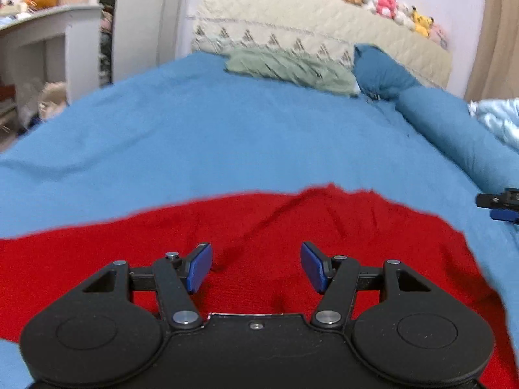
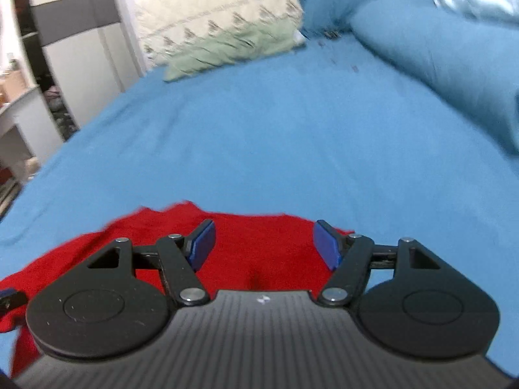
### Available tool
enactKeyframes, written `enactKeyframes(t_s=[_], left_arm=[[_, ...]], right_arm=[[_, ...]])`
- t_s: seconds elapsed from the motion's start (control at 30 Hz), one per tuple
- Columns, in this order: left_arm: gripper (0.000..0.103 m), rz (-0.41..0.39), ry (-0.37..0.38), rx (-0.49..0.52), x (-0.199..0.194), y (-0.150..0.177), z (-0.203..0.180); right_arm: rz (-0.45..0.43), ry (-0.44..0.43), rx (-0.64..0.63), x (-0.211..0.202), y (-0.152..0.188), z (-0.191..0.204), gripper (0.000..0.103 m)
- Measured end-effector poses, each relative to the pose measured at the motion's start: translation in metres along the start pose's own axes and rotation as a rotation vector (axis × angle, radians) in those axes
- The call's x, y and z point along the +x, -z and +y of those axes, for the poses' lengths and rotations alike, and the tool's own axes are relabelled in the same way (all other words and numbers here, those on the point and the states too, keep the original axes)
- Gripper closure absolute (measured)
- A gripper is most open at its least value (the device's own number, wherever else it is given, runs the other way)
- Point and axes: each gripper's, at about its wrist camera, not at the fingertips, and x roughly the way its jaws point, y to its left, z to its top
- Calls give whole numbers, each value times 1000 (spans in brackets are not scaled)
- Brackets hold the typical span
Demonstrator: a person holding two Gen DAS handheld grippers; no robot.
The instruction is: Fold small clothes
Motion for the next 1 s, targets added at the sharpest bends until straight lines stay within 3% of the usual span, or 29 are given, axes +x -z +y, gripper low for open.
enactKeyframes(t_s=[0.07, 0.1, 0.13, 0.2, 0.3, 0.47, 0.67, 0.83, 1.0], left_arm=[[28, -26, -16, -20, -27, -11, 10], [18, -39, -26, -38, -42, -18, 17], [4, -54, -33, -63, -59, -24, 28], [0, -85, -51, -118, -82, -31, 46], [0, -116, -79, -224, -107, -35, 90], [0, -139, -198, -411, -126, -15, 177], [6, -89, -277, -606, -122, 23, 268], [19, 13, -276, -655, -97, 44, 302], [32, 52, -282, -672, -70, 51, 313]], right_arm=[[-26, -22, -25, -32, -12, 13, 6], [-41, -38, -33, -48, -17, 20, 0], [-54, -58, -45, -63, -22, 29, 0], [-71, -90, -87, -86, -26, 54, 0], [-34, -121, -159, -102, -24, 94, 0], [17, -215, -191, -96, 0, 154, 0], [99, -291, -193, -70, 34, 211, 0], [128, -313, -249, -53, 58, 248, 0], [144, -333, -278, -36, 69, 273, 0]])
